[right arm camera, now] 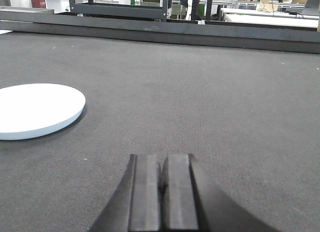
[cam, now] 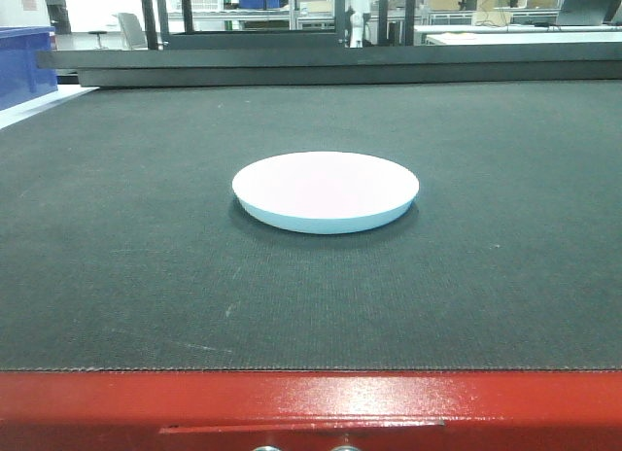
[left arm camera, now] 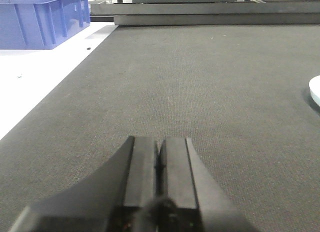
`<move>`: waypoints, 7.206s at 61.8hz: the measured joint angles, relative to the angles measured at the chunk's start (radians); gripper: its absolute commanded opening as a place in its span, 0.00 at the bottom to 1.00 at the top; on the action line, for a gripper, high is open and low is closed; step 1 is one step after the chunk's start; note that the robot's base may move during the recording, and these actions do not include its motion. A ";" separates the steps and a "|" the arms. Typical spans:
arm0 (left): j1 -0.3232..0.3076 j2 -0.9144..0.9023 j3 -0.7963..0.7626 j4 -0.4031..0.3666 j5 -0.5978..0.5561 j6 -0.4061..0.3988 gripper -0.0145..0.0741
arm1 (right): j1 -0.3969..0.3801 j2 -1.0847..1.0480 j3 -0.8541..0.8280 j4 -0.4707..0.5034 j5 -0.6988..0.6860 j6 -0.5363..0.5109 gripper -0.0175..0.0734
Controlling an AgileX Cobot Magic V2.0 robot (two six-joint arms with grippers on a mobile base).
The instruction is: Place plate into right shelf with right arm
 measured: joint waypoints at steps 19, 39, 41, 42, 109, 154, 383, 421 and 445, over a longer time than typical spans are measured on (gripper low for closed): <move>0.000 0.000 0.000 0.000 0.000 0.000 0.11 | 0.000 0.000 0.000 0.000 0.000 0.000 0.21; 0.000 0.000 0.000 0.000 0.000 0.000 0.11 | 0.000 0.000 0.000 0.000 0.004 0.000 0.21; 0.000 0.000 0.000 0.000 0.000 0.000 0.11 | 0.000 0.000 0.000 0.000 0.004 0.000 0.21; 0.000 0.000 0.000 0.000 0.000 0.000 0.11 | 0.000 0.000 0.000 0.000 0.004 0.000 0.21; 0.000 0.000 0.000 0.000 0.000 0.000 0.11 | 0.133 1.077 -0.985 -0.090 0.502 0.098 0.75; 0.000 0.000 0.000 0.000 0.000 0.000 0.11 | 0.284 1.948 -1.607 -0.225 0.665 0.288 0.75; 0.000 0.000 0.000 0.000 0.000 0.000 0.11 | 0.305 0.332 -0.688 -0.312 0.103 0.295 0.23; 0.000 0.000 0.000 0.000 0.000 0.000 0.11 | 0.305 0.332 -0.688 -0.312 0.105 0.295 0.23; 0.000 0.000 0.000 0.000 0.000 0.000 0.11 | 0.305 0.332 -0.688 -0.312 0.105 0.295 0.23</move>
